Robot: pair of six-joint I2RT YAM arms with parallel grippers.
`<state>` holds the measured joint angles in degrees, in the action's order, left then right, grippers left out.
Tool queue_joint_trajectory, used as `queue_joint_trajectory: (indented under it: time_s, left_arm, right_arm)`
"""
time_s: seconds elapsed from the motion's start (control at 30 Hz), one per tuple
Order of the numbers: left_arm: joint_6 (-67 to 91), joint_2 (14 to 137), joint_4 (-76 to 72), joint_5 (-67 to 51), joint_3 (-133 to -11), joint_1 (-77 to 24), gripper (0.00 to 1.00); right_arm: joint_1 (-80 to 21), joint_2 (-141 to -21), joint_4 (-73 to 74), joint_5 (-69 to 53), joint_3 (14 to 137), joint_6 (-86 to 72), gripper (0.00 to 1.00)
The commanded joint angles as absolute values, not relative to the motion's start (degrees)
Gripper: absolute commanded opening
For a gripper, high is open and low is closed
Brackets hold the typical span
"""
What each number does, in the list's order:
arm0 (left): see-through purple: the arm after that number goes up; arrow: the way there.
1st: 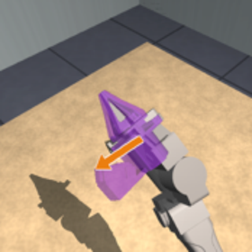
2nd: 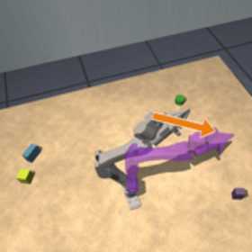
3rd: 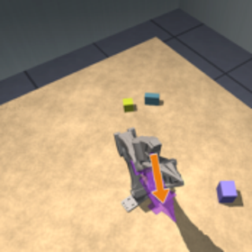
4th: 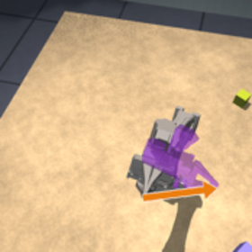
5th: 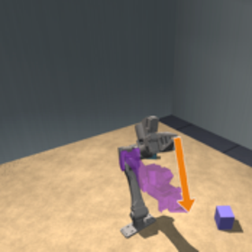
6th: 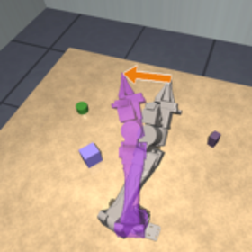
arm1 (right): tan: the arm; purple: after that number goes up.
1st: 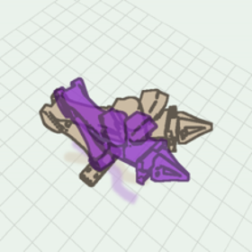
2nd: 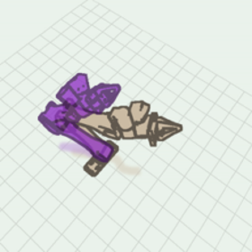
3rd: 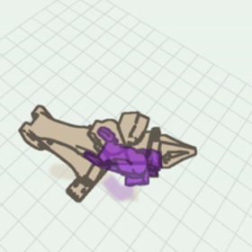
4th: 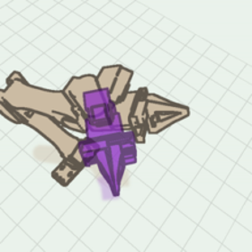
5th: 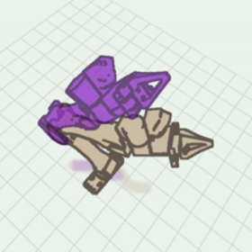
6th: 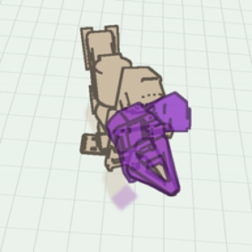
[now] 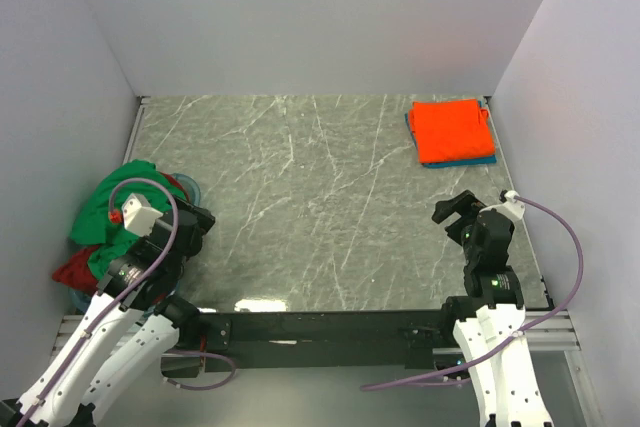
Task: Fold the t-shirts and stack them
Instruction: Reset both grippers
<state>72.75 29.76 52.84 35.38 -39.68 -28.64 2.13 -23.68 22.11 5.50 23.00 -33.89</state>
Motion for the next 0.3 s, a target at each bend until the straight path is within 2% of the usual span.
queue_joint_trajectory:
  time_s: [0.0, 0.27]
  left_arm:
    - [73.5, 29.6, 52.4, 36.6, -39.1, -28.7, 1.0]
    - [73.7, 31.3, 53.7, 37.5, -40.0, -28.7, 0.99]
  right_arm:
    - [2.0, -23.6, 19.6, 6.0, 23.3, -34.7, 0.92]
    - [2.0, -22.1, 21.1, 6.2, 23.7, -33.8, 0.93]
